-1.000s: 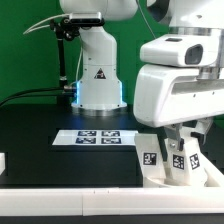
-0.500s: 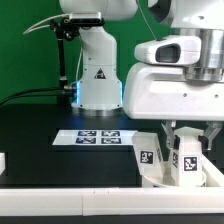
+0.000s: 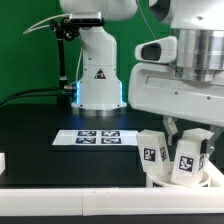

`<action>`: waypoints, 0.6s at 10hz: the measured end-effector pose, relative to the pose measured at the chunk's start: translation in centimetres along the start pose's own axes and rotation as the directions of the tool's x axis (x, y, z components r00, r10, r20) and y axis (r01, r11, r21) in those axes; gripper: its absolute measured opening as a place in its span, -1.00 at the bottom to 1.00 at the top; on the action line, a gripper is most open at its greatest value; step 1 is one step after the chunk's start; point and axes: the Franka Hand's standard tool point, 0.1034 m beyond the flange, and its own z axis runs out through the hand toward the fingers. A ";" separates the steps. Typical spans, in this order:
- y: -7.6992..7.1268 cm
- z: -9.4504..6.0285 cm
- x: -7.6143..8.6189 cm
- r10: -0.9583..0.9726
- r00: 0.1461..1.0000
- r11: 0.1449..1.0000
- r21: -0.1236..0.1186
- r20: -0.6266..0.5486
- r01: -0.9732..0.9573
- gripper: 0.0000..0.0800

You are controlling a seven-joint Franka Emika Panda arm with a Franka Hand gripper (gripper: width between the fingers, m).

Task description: Assemble stool

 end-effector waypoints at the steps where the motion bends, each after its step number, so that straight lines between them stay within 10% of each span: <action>1: -0.1 0.0 -0.1 0.100 0.995 0.995 0.006 0.007 -0.100 -0.16; 6: -0.1 -0.1 0.1 0.598 0.800 0.800 0.019 0.045 -0.600 -0.16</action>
Offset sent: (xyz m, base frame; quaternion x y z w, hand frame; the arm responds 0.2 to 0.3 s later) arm 0.0000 0.0000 0.0000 0.0000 0.0000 0.1296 0.9916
